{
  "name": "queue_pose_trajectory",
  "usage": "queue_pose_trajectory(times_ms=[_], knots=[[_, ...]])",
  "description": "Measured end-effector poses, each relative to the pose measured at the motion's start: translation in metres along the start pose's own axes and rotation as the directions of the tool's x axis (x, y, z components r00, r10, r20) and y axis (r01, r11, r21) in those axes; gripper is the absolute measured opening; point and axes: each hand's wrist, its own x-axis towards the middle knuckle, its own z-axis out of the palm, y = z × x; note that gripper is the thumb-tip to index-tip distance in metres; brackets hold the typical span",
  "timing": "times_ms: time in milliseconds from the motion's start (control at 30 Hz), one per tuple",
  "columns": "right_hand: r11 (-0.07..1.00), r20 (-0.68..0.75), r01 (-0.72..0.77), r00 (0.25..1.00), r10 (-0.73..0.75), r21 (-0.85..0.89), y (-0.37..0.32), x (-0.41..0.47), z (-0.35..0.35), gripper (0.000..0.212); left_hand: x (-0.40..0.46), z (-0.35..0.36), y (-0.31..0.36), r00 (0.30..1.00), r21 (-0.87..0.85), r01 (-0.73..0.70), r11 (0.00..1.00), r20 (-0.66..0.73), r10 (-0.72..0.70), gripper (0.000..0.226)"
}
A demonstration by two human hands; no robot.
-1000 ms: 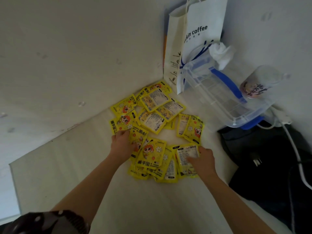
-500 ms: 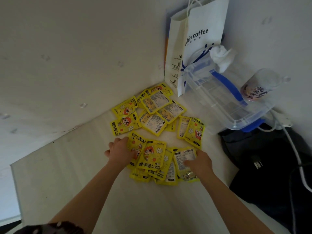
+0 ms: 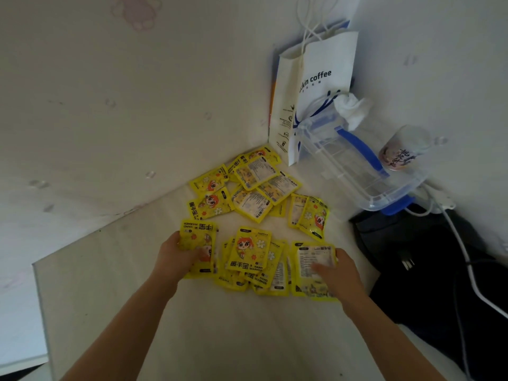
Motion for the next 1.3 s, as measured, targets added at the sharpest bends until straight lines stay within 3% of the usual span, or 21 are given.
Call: queue_pose_trajectory(times_ms=[133,267,400,500,700,1067,1300], knots=[[0.985,0.074,-0.042,0.997,0.029,0.17,-0.006,-0.011,-0.003,0.017,-0.01,0.005,0.007,1.0,-0.133,0.011,0.991,0.028,-0.008,0.051],[0.949,0.162,-0.09,0.986,0.042,0.304,-0.01,-0.015,0.01,0.019,-0.013,0.02,0.01,0.998,-0.138,0.039,0.99,0.052,-0.032,0.081],[0.895,0.217,-0.198,0.969,0.117,0.4,-0.011,-0.009,0.029,0.016,-0.014,0.037,0.01,0.993,-0.124,0.071,0.99,0.104,-0.058,0.037],[0.881,0.242,-0.252,0.956,0.164,0.4,-0.009,-0.001,0.043,0.018,-0.011,0.049,0.006,0.992,-0.138,0.084,0.987,0.103,-0.07,0.023],[0.899,0.242,-0.285,0.947,0.21,0.333,-0.004,0.013,0.063,0.032,0.0,0.065,0.004,0.992,-0.145,0.104,0.984,0.082,-0.092,0.018],[0.929,0.233,-0.278,0.947,0.222,0.243,-0.007,0.028,0.067,0.03,0.007,0.074,-0.002,0.992,-0.134,0.101,0.986,0.088,-0.09,0.025],[0.889,0.287,-0.281,0.941,0.18,0.361,-0.008,0.024,0.054,0.03,-0.001,0.059,-0.01,0.984,-0.291,0.156,0.944,0.125,-0.124,0.026]])
